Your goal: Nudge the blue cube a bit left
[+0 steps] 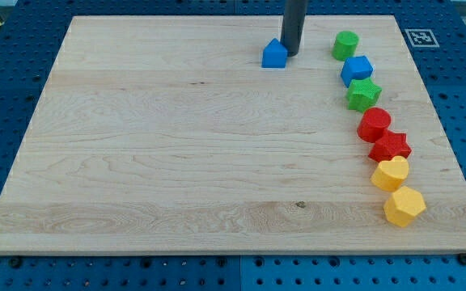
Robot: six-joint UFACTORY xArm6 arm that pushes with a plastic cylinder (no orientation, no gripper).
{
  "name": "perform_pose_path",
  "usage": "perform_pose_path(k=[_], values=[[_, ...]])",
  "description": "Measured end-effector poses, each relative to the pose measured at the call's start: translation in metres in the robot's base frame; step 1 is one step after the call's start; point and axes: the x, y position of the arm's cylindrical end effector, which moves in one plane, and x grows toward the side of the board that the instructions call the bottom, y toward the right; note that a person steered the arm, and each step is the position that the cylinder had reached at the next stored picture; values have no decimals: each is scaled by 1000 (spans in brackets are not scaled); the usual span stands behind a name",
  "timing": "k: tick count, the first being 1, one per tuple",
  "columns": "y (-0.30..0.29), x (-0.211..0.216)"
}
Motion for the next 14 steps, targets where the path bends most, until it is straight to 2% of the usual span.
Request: perform_pose_path(k=[2, 3, 4, 5, 6, 7, 8, 9, 11, 14], values=[[-25, 5], [-28, -6], [-23, -49], [27, -83], [124, -85], [197, -39], [206, 41], [177, 59], [171, 59], [132, 59]])
